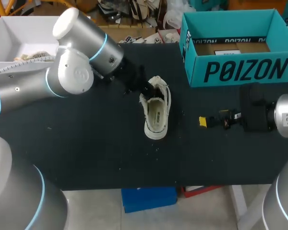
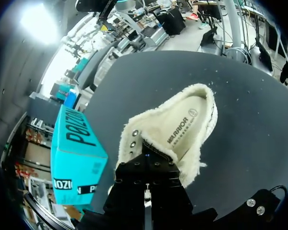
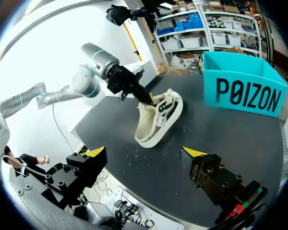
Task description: Take the shoe out of the shoebox, open the shoe tongue, remove and reinsert the insole, then place the shoe into the shoebox
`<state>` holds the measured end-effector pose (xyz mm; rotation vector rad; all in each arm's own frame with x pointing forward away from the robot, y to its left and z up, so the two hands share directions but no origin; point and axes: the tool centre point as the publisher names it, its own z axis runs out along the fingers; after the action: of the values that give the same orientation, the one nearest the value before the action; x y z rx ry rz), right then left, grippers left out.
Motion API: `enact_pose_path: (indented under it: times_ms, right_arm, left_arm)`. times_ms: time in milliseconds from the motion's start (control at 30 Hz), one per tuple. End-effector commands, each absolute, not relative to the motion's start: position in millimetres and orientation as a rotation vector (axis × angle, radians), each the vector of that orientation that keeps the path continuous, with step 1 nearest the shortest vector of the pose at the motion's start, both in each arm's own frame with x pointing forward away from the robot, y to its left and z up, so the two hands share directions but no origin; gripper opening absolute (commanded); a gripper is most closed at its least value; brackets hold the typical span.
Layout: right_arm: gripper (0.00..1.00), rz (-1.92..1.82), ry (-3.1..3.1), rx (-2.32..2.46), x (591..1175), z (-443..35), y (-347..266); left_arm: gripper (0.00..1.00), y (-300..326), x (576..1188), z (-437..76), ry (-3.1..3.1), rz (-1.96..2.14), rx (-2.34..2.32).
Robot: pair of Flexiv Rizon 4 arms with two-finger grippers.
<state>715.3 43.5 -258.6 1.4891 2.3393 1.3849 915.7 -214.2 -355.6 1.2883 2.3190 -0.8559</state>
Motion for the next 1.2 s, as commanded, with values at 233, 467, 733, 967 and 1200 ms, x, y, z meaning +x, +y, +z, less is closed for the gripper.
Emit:
enact_pose_path:
  times_ms: [233, 467, 733, 967, 1200]
  right_arm:
    - [1.00, 1.385, 2.337, 1.491, 715, -259, 45]
    - [1.00, 1.385, 2.337, 1.491, 715, -259, 45]
    - [1.00, 1.385, 2.337, 1.491, 715, -259, 45]
    - [1.00, 1.385, 2.337, 1.491, 715, -259, 45]
    - [1.00, 1.385, 2.337, 1.491, 715, -259, 45]
  left_arm:
    - [0.00, -204, 902, -350, 2.298, -0.848, 1.318]
    - [0.17, -183, 892, -301, 2.260, -0.765, 1.397]
    - [1.00, -162, 871, -277, 2.301, -0.712, 1.498]
    - [1.00, -126, 857, -274, 2.439, -0.793, 1.286]
    - [1.00, -112, 854, -276, 2.480, -0.792, 1.208]
